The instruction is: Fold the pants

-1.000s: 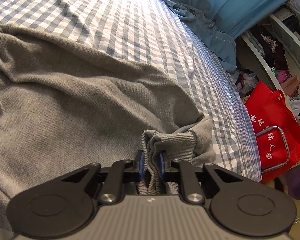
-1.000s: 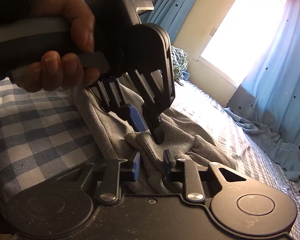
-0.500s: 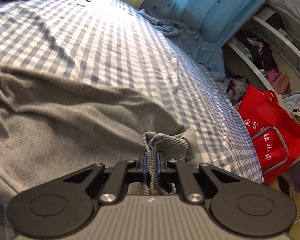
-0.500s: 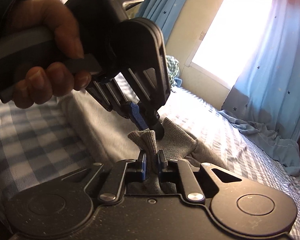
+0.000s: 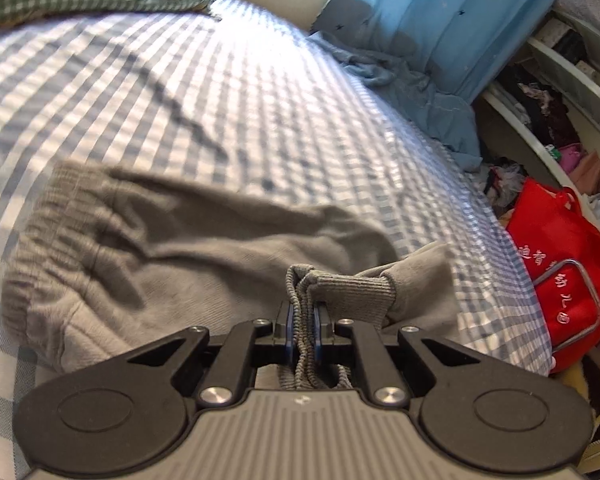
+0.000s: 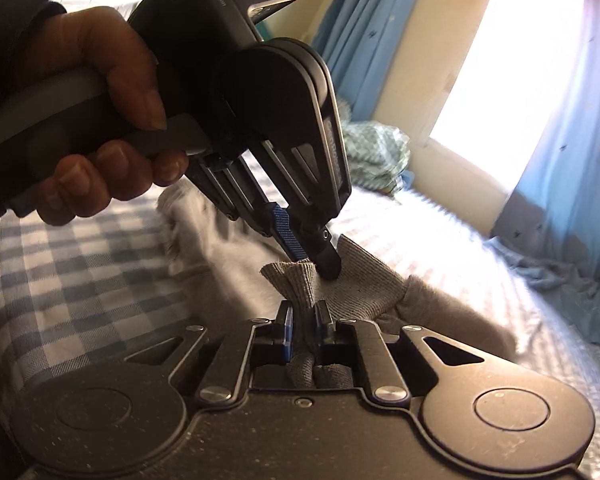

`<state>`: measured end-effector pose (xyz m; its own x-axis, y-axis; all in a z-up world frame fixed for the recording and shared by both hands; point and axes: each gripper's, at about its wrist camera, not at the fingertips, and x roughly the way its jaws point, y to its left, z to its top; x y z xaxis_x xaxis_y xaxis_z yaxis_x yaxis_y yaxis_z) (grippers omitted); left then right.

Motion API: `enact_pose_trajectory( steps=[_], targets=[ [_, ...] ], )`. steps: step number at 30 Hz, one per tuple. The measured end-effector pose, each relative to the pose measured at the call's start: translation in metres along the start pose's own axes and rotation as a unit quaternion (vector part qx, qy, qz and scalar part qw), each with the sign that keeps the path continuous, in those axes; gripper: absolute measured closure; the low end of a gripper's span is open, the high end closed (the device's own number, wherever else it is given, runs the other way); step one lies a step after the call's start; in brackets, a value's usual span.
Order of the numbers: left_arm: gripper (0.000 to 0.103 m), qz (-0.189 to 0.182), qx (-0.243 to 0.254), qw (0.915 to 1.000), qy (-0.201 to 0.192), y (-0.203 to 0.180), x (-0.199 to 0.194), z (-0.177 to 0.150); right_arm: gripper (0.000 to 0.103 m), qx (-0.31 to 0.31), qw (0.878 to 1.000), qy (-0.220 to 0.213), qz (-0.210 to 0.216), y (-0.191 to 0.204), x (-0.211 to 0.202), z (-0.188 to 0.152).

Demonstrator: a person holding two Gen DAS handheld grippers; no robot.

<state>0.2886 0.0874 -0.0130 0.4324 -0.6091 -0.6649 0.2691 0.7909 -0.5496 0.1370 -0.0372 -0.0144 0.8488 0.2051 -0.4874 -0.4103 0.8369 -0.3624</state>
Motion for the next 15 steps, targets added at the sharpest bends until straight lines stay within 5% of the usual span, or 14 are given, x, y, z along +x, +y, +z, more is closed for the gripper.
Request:
enact_pose_trajectory(
  steps=[6,10,12,15],
  targets=[
    [0.090,-0.012,-0.016,0.9998,-0.002,0.024,0.013,-0.012,0.088,-0.026,0.999,0.019,0.008,0.013,0.013,-0.010],
    [0.076,0.002,0.003,0.9995,-0.030,0.011,-0.003,-0.017,0.068,-0.006,1.000,-0.012,-0.001,-0.012,-0.018,-0.019],
    [0.054,0.020,0.025,0.9977,-0.060,-0.005,-0.013,-0.022,0.052,0.005,0.998,-0.034,-0.050,-0.034,-0.040,-0.027],
    [0.047,0.040,0.055,0.9911,-0.115,-0.035,-0.023,-0.030,0.032,0.030,0.991,-0.049,-0.118,-0.078,-0.053,-0.033]
  ],
)
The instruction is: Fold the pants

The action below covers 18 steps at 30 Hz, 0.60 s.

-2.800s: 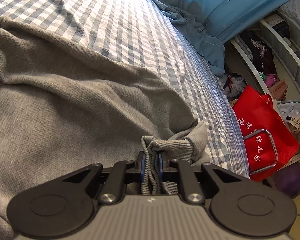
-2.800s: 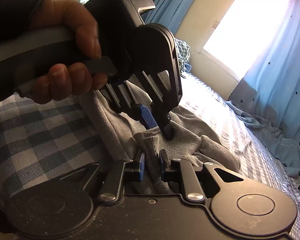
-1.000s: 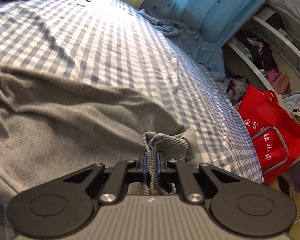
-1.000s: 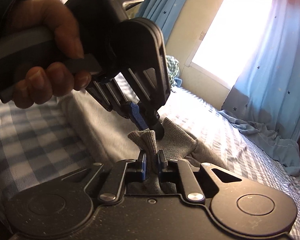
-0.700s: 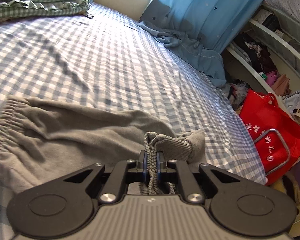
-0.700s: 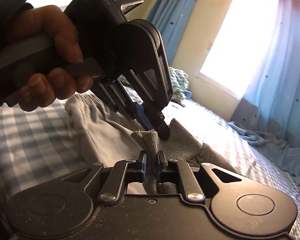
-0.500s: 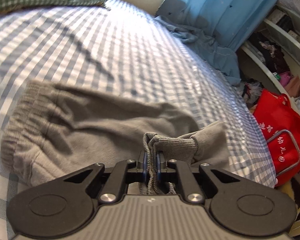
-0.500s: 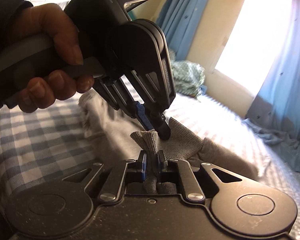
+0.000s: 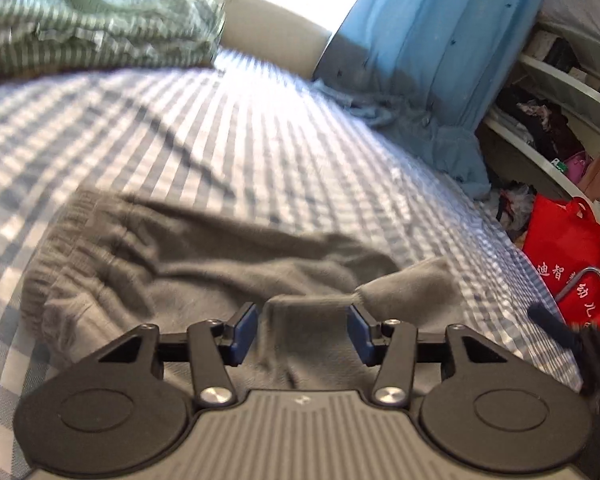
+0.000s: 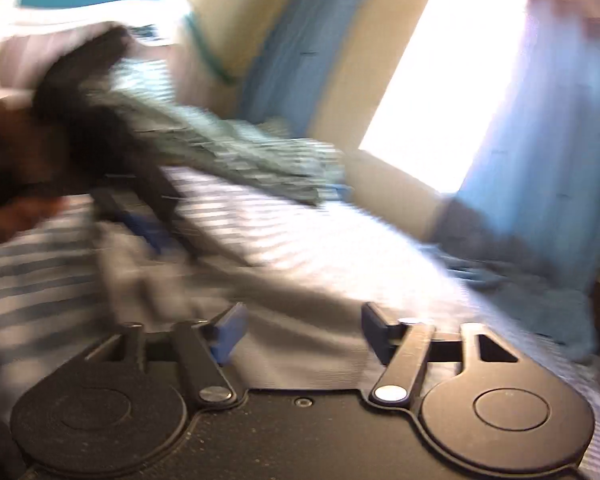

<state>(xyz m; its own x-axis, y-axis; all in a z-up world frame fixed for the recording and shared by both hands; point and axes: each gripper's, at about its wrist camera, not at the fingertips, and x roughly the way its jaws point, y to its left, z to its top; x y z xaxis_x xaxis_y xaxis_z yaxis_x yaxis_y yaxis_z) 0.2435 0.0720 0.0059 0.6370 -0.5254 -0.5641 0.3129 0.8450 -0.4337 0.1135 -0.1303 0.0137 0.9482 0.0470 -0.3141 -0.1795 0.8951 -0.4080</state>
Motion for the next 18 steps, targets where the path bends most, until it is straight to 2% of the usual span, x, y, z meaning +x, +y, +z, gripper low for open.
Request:
enact_pose_trajectory(
  steps=[2,3,5,6,7,8,9,10,13,16,17,18],
  targets=[
    [0.043,0.012,0.017,0.9995,-0.025,-0.020,0.001,-0.003,0.030,-0.016,0.999,0.005,-0.035,-0.016,0.023,0.001],
    [0.039,0.021,0.026,0.9991,-0.025,-0.028,0.007,-0.004,0.029,-0.022,0.999,0.007,-0.046,-0.021,0.040,0.001],
    [0.039,0.067,0.052,0.9964,-0.006,-0.039,0.026,-0.009,0.029,-0.021,0.999,0.022,-0.042,-0.027,0.075,-0.001],
    [0.036,0.098,0.066,0.9930,0.004,-0.039,0.036,-0.014,0.029,-0.028,0.998,0.032,-0.044,-0.027,0.092,-0.005],
    [0.033,0.111,0.070,0.9913,0.015,-0.033,0.047,-0.018,0.029,-0.040,0.997,0.048,-0.052,-0.024,0.107,-0.011],
    [0.033,0.106,0.061,0.9924,0.016,-0.025,0.052,-0.022,0.027,-0.051,0.994,0.074,-0.057,-0.023,0.123,-0.017],
    [0.031,0.093,0.048,0.9944,0.008,-0.018,0.052,-0.025,0.025,-0.054,0.992,0.106,-0.045,-0.027,0.135,-0.029],
    [0.031,0.088,0.048,0.9950,0.005,-0.015,0.052,-0.025,0.025,-0.038,0.992,0.114,-0.036,-0.032,0.141,-0.037],
    [0.030,0.088,0.056,0.9945,0.003,-0.017,0.050,-0.026,0.022,0.001,0.994,0.106,-0.033,-0.039,0.140,-0.047],
    [0.029,0.075,0.021,0.9970,-0.004,-0.014,0.033,-0.023,0.023,0.016,0.995,0.088,-0.037,-0.046,0.126,-0.041],
    [0.027,0.069,0.014,0.9974,-0.015,-0.013,0.023,-0.023,0.024,0.017,0.996,0.075,-0.045,-0.047,0.114,-0.035],
    [0.020,0.065,0.018,0.9974,-0.026,-0.014,0.015,-0.024,0.023,0.018,0.997,0.060,-0.049,-0.048,0.100,-0.029]
  ],
)
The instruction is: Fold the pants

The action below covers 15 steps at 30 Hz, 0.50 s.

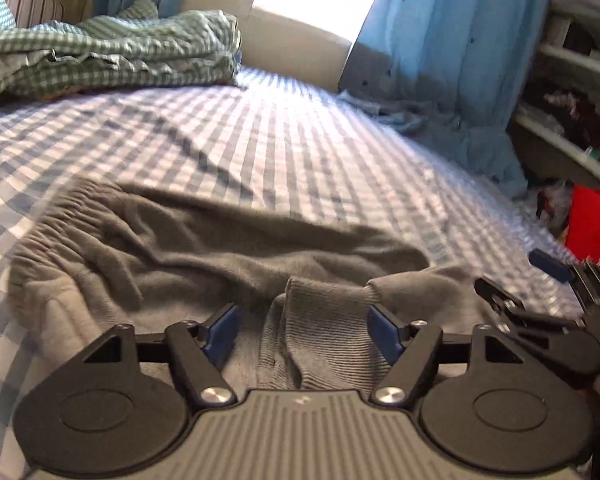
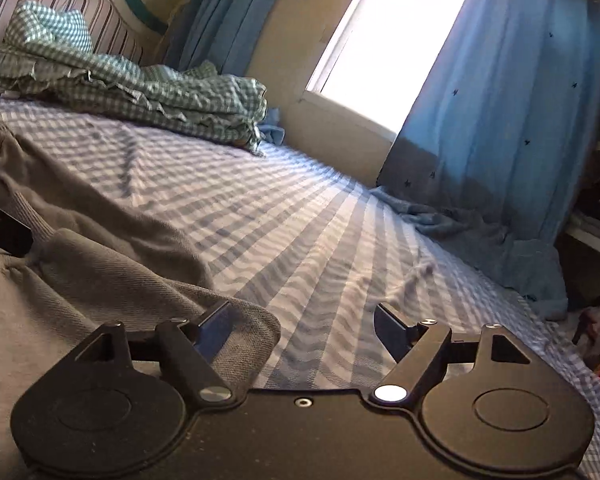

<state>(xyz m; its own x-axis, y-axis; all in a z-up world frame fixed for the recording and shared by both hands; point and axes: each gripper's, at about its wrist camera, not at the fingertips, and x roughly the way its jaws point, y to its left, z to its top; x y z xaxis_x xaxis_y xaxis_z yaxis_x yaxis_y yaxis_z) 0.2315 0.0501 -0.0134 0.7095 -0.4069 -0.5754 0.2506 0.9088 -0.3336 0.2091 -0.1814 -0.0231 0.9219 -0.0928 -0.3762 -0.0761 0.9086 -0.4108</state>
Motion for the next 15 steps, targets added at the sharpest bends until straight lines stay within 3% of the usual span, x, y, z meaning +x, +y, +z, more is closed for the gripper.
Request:
enact_pose_trajectory(
  steps=[2,4,7,9,12,15],
  targets=[
    [0.013,0.016,0.021,0.9996,-0.010,-0.002,-0.009,-0.007,0.017,0.016,1.000,-0.018,0.004,-0.001,-0.035,0.000],
    [0.013,0.047,0.057,0.9973,0.004,-0.006,-0.004,-0.019,0.014,0.016,1.000,-0.018,0.018,0.011,-0.061,-0.007],
    [0.011,0.056,0.093,0.9938,-0.024,-0.012,-0.002,-0.034,0.015,-0.020,1.000,0.014,0.012,0.042,-0.069,-0.036],
    [0.010,0.055,0.088,0.9942,-0.029,-0.012,-0.005,-0.032,0.015,-0.033,0.999,-0.005,-0.009,0.051,-0.072,-0.044],
    [0.002,0.029,0.051,0.9980,-0.024,-0.007,-0.019,-0.024,0.013,-0.032,0.999,-0.017,0.000,0.047,-0.076,-0.029],
    [0.000,0.013,0.003,0.9975,-0.070,0.006,-0.047,-0.025,0.001,-0.020,0.999,-0.039,0.005,0.043,-0.083,-0.015]
  ],
)
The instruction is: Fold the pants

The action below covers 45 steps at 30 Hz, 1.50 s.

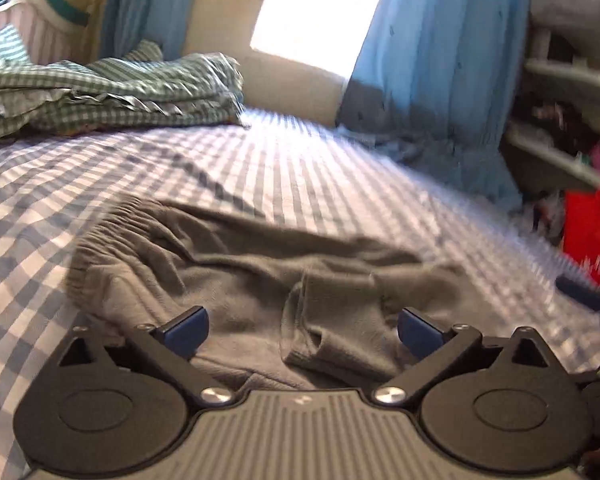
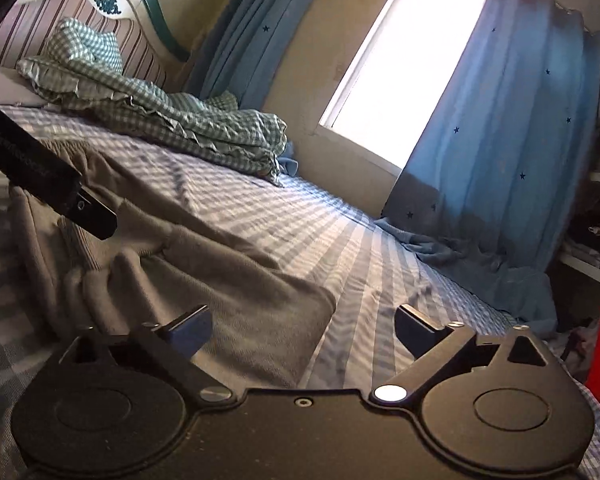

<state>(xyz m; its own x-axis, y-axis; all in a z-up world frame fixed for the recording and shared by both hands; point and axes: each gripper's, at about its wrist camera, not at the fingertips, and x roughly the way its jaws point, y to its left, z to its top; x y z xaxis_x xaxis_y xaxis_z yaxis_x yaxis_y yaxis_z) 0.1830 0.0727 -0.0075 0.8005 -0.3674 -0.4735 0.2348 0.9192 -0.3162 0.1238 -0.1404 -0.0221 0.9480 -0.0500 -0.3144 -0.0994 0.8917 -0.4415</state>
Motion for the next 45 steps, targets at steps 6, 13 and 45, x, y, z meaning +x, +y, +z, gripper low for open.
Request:
enact_pose_trajectory(
  steps=[6,13,45],
  targets=[
    [0.000,0.058,-0.144,0.9873,-0.032,0.062,-0.031,-0.009,0.001,-0.061,0.996,0.049,0.038,0.028,0.023,-0.004],
    [0.008,-0.002,-0.224,0.9744,-0.023,0.132,-0.004,0.007,0.001,-0.007,0.998,0.035,0.059,0.001,0.040,0.036],
    [0.015,0.053,-0.205,0.9772,-0.013,0.147,0.000,0.015,0.068,0.005,0.914,0.090,0.395,0.071,0.218,0.145]
  ],
)
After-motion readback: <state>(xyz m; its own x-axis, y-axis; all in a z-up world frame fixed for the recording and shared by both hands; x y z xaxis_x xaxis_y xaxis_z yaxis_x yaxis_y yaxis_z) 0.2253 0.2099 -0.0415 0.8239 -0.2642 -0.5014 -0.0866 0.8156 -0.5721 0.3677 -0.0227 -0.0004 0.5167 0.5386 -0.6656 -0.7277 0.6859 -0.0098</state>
